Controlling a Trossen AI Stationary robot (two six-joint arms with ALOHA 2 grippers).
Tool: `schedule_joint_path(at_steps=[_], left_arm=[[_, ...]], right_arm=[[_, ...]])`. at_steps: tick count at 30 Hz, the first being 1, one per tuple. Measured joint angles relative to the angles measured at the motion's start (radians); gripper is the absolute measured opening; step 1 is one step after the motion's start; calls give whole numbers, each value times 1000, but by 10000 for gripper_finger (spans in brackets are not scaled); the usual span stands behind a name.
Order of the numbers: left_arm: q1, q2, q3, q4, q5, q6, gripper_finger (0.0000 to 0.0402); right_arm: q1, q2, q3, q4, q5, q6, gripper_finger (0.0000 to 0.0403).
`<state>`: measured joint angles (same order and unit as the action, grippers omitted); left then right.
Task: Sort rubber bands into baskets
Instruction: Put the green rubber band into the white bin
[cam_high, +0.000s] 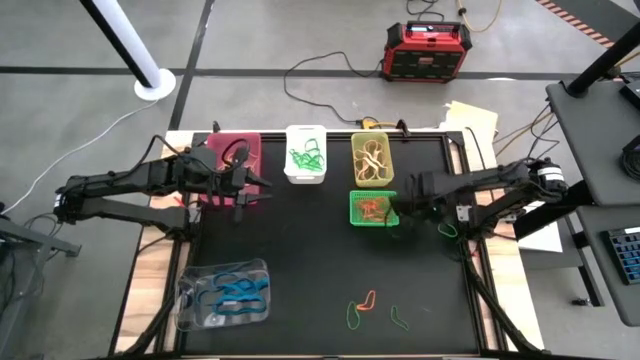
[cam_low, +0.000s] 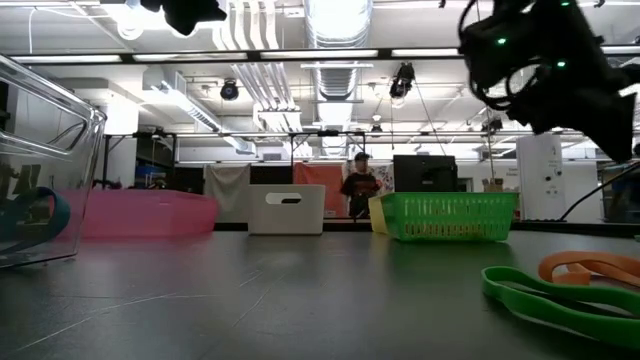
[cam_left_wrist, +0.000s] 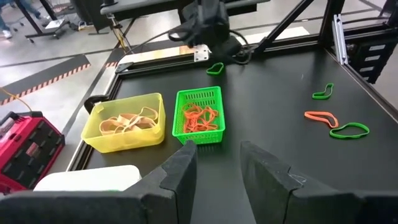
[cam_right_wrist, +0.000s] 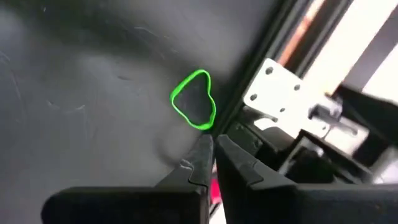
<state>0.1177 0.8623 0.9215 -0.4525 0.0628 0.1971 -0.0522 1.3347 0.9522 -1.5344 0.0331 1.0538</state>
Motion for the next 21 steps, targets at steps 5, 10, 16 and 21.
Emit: schedule_joint_path(at_steps=[5, 10, 16, 21], left_arm=[[0, 0, 0, 5, 1, 27, 107], [0, 0, 0, 3, 1, 27, 107], [0, -1, 0, 0, 1, 26, 107], [0, -1, 0, -2, 1, 26, 107]], right_arm=[[53, 4, -40, 18, 28, 9, 13], [58, 8, -41, 60, 61, 49, 13], [98, 5, -51, 87, 65, 126, 13], [193, 3, -100, 161, 33, 222, 13]])
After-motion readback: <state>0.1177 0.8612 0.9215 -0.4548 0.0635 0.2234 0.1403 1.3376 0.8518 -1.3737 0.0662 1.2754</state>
